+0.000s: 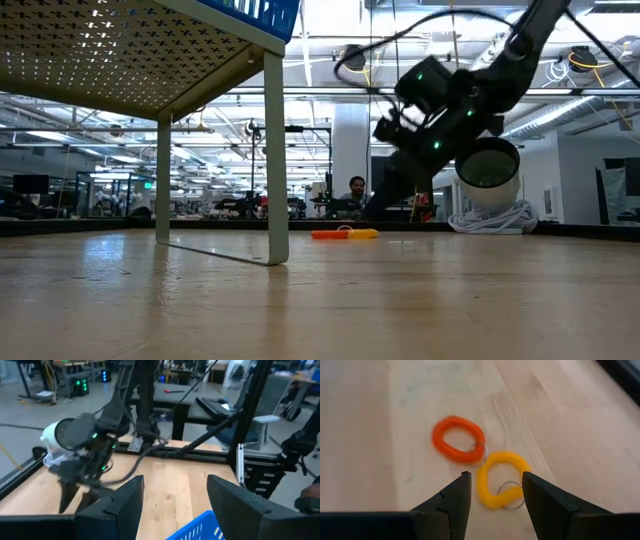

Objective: Pick & Place Office Desk Supplies
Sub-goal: Put the yellow spring rubber band into the top blue basket on the shelf

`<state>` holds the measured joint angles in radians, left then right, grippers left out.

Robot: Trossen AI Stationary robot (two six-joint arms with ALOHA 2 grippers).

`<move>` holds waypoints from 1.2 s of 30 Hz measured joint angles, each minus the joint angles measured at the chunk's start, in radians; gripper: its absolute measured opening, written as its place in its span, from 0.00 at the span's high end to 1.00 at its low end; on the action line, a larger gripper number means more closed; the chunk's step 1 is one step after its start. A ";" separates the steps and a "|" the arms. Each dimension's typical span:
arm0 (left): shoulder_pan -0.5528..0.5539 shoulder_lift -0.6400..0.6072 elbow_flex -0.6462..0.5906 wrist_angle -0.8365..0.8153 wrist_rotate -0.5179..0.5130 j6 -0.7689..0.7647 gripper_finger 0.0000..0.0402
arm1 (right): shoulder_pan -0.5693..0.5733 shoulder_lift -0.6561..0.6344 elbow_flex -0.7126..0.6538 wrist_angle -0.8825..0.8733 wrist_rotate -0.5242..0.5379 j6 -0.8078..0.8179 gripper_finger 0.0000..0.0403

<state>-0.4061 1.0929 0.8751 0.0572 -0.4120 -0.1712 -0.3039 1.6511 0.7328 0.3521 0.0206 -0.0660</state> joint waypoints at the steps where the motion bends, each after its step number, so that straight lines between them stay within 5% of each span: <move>1: 0.007 -0.002 -0.019 0.025 0.014 0.002 0.43 | -0.005 0.021 0.009 -0.001 0.000 -0.001 0.59; 18: 0.103 -0.156 -0.300 0.207 -0.034 -0.177 0.43 | -0.016 0.174 0.080 -0.084 -0.021 -0.027 0.62; 29: 0.111 -0.150 -0.302 0.176 -0.035 -0.201 0.43 | -0.008 0.177 0.080 -0.266 -0.019 -0.006 0.95; 36: 0.111 -0.150 -0.302 0.175 -0.035 -0.201 0.43 | 0.016 0.114 0.079 -0.269 -0.011 0.000 0.94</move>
<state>-0.2947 0.9424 0.5730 0.2323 -0.4473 -0.3717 -0.2876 1.7650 0.8116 0.0836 0.0096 -0.0658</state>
